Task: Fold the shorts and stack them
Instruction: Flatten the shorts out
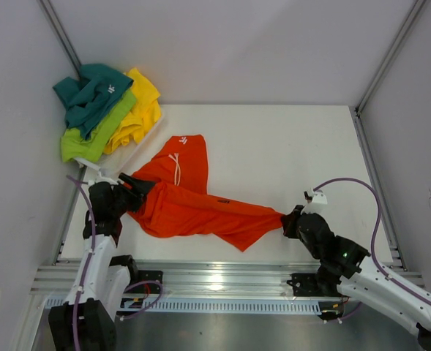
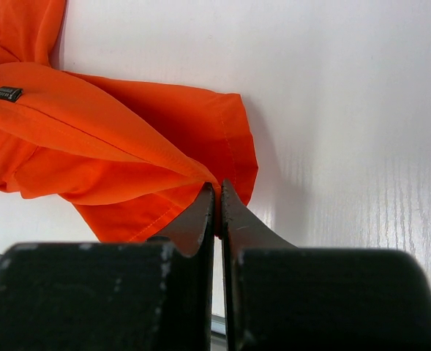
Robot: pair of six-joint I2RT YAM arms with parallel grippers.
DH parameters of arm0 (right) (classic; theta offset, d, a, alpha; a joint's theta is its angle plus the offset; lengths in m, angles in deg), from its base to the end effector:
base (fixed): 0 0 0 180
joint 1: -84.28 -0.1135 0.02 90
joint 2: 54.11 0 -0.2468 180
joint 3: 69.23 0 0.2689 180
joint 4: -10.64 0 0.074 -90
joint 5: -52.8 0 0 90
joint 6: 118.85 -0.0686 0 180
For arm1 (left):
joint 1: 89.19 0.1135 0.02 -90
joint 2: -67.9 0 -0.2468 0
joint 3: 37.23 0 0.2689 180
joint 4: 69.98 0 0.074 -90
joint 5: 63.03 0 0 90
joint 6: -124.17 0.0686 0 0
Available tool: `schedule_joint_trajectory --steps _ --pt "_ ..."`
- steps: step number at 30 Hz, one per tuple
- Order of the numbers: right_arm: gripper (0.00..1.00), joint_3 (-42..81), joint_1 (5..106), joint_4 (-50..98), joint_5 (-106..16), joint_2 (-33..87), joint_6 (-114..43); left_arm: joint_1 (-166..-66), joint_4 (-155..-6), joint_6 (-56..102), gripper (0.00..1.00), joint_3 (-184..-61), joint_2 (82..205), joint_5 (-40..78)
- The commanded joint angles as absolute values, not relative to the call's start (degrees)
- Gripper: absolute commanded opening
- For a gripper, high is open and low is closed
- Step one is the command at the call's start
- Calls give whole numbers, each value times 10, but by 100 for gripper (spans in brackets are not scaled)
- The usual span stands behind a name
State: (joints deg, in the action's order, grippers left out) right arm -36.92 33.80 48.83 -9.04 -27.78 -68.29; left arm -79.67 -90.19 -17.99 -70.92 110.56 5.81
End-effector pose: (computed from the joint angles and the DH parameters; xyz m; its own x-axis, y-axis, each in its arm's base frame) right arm 0.1395 0.1183 0.1793 -0.5326 0.2345 -0.8132 -0.1135 0.9324 0.3432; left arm 0.2256 0.0127 0.1715 -0.4186 -0.8170 -0.3966 -0.2837 0.5325 -0.7975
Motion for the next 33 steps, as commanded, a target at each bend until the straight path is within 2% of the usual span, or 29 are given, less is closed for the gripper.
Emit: schedule_joint_trajectory --steps 1,10,14,19,26,33 --pt "0 -354 339 488 -70 -284 -690 -786 -853 -232 70 -691 1103 60" --pt "0 -355 339 487 -68 -285 -688 -780 -882 -323 70 -689 1096 62" --pt "0 -356 339 485 -70 -288 -688 -779 -970 -335 62 -750 1115 98" --pt "0 -356 339 488 -69 -291 -688 -771 -959 -349 57 -749 1106 113" --pt "0 -358 339 490 -69 -298 -688 -769 -933 -341 41 -756 1123 114" --pt "0 -357 339 489 -70 -299 -688 -768 -884 -346 39 -737 1166 72"
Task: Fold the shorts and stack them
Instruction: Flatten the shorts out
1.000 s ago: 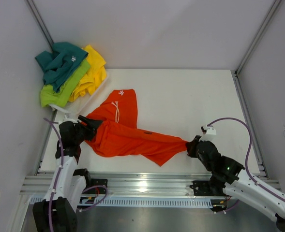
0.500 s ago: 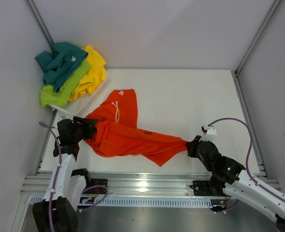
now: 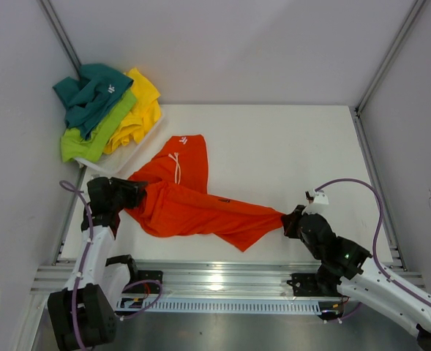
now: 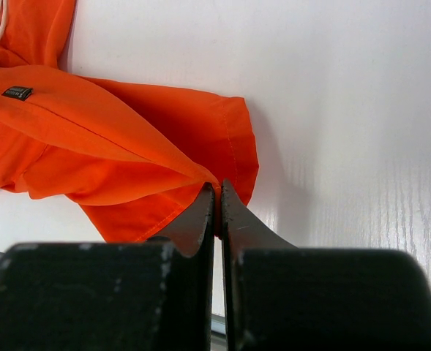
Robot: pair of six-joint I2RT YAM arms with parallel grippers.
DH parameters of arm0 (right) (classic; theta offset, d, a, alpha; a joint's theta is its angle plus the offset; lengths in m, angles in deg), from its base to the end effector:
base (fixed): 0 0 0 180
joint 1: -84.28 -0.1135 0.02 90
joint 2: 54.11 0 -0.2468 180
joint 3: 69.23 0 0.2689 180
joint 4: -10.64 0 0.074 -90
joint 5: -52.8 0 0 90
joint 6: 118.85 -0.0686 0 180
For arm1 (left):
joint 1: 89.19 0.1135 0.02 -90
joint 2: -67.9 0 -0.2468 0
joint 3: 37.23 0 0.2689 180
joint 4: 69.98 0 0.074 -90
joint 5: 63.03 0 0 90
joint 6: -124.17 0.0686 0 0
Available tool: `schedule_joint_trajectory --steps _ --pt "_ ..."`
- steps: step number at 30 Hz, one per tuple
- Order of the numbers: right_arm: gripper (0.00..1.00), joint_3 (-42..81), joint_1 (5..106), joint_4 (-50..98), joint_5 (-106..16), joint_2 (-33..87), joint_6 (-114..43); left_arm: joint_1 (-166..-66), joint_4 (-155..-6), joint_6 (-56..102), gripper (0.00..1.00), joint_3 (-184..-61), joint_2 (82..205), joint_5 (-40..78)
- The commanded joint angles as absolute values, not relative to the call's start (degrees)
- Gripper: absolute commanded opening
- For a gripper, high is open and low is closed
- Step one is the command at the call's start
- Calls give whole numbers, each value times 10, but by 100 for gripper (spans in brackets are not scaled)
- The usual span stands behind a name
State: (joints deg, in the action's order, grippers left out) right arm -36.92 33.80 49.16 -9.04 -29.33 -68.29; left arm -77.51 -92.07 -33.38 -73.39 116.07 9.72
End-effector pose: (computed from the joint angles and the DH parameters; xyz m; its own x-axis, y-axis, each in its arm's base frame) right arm 0.1381 0.1165 0.1829 -0.5215 0.2479 -0.8164 -0.1183 0.9266 0.3569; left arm 0.2332 0.0274 0.1632 -0.2532 -0.9537 -0.1626 -0.4894 0.2712 -0.8288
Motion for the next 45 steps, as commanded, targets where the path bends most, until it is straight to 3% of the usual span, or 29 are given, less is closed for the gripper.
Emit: schedule_joint_trajectory --steps 1,3,9,12,15,18,32,37,45 --pt "0 -358 339 488 -71 -299 -688 -769 -880 -346 40 -734 1169 73" --pt "0 -359 339 487 -71 -299 -688 -769 -875 -344 51 -738 1171 68" --pt "0 -359 339 485 -71 -296 -687 -769 -854 -346 48 -734 1181 56" --pt "0 -357 339 488 -71 -296 -688 -768 -797 -360 40 -717 1193 36" --pt "0 -358 338 489 -70 -301 -688 -769 -754 -375 17 -702 1216 11" --pt "0 -359 339 489 -71 -304 -688 -769 -736 -366 0 -709 1241 -1" --pt "0 -322 354 437 -111 -235 -628 -758 -733 -273 0 -833 1217 -48" --pt "0 -255 428 420 -191 -154 -565 -758 -704 -216 0 -902 1193 -83" --pt "0 -135 615 391 -438 -123 -525 -757 -661 -136 0 -994 1120 -70"
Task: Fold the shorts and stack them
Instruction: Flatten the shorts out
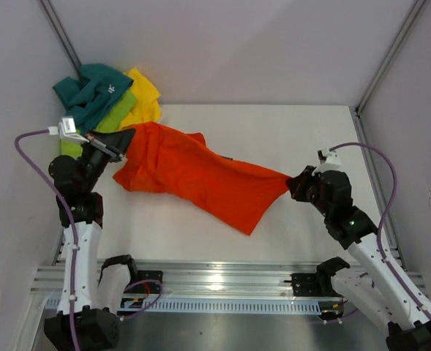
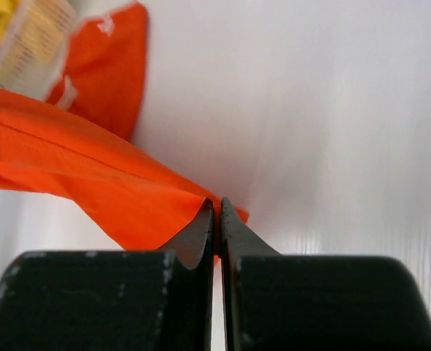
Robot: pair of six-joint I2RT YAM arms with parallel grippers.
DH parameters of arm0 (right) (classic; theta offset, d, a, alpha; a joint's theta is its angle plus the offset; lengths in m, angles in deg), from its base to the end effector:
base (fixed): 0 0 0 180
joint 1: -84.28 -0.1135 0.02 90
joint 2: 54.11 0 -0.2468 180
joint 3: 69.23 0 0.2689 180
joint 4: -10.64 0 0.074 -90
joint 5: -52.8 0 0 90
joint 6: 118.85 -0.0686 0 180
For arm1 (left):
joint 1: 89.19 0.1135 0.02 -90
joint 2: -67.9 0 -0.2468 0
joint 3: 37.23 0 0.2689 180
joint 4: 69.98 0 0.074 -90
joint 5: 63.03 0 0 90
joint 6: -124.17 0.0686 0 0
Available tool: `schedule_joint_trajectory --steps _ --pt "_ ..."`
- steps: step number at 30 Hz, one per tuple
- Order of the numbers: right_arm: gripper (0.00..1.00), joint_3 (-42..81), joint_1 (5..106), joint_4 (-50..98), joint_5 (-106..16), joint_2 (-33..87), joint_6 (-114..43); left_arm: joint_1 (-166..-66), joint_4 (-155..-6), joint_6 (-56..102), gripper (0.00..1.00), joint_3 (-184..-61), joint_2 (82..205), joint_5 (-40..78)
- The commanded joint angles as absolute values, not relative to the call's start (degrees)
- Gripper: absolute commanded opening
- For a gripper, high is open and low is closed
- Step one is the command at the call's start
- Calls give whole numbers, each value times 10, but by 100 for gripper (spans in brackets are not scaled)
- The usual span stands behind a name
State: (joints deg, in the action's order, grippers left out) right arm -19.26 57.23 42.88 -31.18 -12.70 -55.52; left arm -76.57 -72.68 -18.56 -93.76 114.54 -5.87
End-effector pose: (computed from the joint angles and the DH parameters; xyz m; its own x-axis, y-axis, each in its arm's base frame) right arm 0.2090 0.0987 0.2596 -0.4842 0.2539 -0.8373 -0.1672 0.9125 0.3734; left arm 0.2482 0.0175 0.3556 -0.1978 -0.7294 -0.6548 0.3040 0.5894 -0.7484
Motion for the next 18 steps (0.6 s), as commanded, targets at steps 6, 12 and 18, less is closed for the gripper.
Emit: schedule_joint_trajectory --steps 6,12,18 --pt "0 -53 651 389 -510 -99 -514 -759 -622 -139 0 -1083 1111 -82" --pt "0 65 654 423 -534 -100 -499 -758 -670 -136 0 -1196 1107 -74" --pt "0 185 654 483 -559 -125 -485 -758 -751 -100 0 -1295 1079 -65"
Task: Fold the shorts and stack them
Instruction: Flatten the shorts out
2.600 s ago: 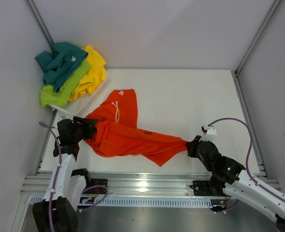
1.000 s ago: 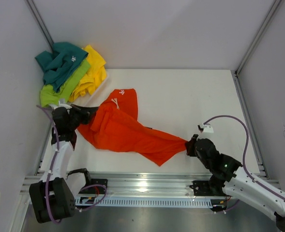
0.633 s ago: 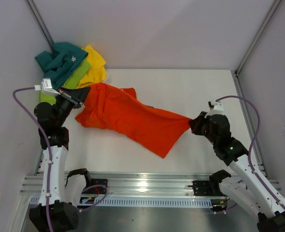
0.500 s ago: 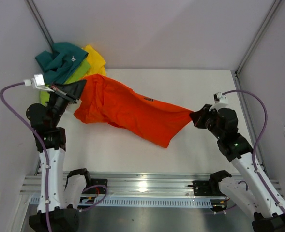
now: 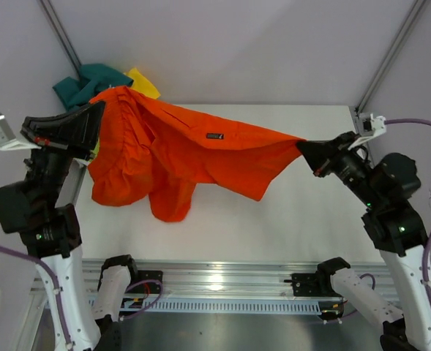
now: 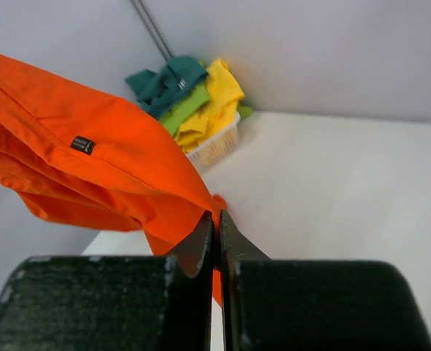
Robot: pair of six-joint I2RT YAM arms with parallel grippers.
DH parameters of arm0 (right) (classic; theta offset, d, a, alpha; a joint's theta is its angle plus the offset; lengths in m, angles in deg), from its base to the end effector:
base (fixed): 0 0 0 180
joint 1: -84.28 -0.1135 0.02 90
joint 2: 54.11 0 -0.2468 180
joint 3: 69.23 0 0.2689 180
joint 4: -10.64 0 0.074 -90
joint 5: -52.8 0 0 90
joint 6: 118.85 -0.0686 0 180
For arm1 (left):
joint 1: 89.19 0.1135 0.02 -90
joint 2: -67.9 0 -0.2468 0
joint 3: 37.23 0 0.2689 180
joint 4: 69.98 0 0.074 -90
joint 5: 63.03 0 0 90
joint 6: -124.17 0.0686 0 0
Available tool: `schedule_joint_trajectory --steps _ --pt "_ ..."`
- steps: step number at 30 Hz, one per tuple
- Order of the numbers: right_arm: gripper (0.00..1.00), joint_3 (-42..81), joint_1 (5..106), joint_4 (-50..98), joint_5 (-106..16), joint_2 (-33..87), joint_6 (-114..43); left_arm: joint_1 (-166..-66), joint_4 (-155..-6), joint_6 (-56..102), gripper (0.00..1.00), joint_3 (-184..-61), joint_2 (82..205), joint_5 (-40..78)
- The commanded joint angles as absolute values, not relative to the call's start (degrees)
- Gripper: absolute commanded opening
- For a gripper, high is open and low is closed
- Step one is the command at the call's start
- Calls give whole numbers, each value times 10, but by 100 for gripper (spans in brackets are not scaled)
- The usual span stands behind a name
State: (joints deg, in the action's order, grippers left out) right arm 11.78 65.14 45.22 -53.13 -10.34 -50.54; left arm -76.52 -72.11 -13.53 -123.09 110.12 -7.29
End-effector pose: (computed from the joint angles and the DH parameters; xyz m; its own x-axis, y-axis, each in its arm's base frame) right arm 0.1787 0.0819 0.4534 -0.1715 0.3167 -0.9329 -0.5498 0.7550 0.3574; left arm 0.1350 -0.0092 0.5515 0.2651 -0.5670 -0.7799 0.6331 0.7124 -0.3028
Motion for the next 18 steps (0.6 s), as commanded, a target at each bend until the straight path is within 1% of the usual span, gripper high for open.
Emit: schedule_joint_trajectory --steps 1,3,4,7,10,13,14,15,18 --pt "0 198 654 501 -562 -130 -479 -758 -765 -83 0 -1333 1071 -61" --pt "0 222 655 510 -567 -141 -477 -758 -813 -65 0 -1365 1070 -52" --pt "0 227 655 516 -566 -156 -477 -758 -822 -58 0 -1411 1070 -52" --pt "0 235 655 534 -562 -179 -478 -758 -864 -45 0 -1468 1081 -48" --pt "0 223 654 552 -523 -184 -479 -758 -881 -53 0 -1510 1109 -54" --pt "0 207 655 553 -478 -176 -480 -758 -850 -97 0 -1481 1131 -75" --pt "0 202 654 546 -467 -166 -480 -757 -806 -107 0 -1466 1134 -78" --pt "0 199 655 540 -462 -158 -480 -758 -788 -114 0 -1421 1145 -84" --pt "0 199 656 514 -446 -109 -477 -759 -728 -137 0 -1358 1170 -98"
